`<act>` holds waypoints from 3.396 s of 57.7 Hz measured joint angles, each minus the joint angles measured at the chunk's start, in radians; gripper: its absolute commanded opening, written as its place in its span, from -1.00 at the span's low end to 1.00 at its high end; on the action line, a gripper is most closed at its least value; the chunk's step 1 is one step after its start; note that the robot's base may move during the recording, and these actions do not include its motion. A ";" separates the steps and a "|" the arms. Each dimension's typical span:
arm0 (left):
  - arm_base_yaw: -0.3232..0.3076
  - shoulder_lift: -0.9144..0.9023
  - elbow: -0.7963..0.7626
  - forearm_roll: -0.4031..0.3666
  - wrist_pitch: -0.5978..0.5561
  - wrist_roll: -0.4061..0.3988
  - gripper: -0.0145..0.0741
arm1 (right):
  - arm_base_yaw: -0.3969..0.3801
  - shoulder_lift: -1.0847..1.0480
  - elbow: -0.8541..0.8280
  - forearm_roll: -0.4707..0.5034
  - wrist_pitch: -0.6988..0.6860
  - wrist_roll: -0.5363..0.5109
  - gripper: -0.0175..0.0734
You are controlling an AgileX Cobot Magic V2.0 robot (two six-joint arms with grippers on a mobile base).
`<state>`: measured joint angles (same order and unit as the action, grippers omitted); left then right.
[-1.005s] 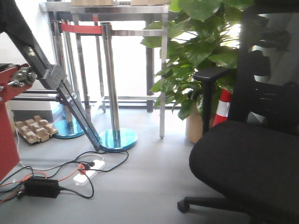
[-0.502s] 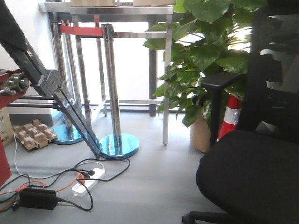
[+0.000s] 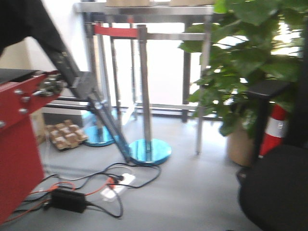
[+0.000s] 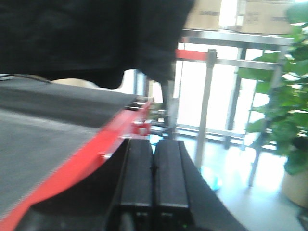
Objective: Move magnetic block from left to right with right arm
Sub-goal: 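Turn the base around the table corner holding the cube, then drive up to the far side of the table facing the crates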
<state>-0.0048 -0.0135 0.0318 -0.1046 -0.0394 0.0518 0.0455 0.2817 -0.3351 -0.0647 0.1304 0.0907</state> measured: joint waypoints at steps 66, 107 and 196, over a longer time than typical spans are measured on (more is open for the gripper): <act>0.000 0.000 0.000 0.000 0.000 0.000 -0.96 | 0.000 0.000 0.000 0.000 0.000 0.000 0.11; 0.000 0.000 0.000 0.000 0.000 0.000 -0.96 | 0.000 0.000 0.000 0.000 0.000 0.000 0.11; 0.000 0.000 0.000 0.000 0.000 0.000 -0.96 | 0.000 0.000 0.000 0.000 0.000 0.000 0.10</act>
<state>-0.0048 -0.0135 0.0318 -0.1046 -0.0394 0.0518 0.0455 0.2817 -0.3351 -0.0647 0.1304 0.0907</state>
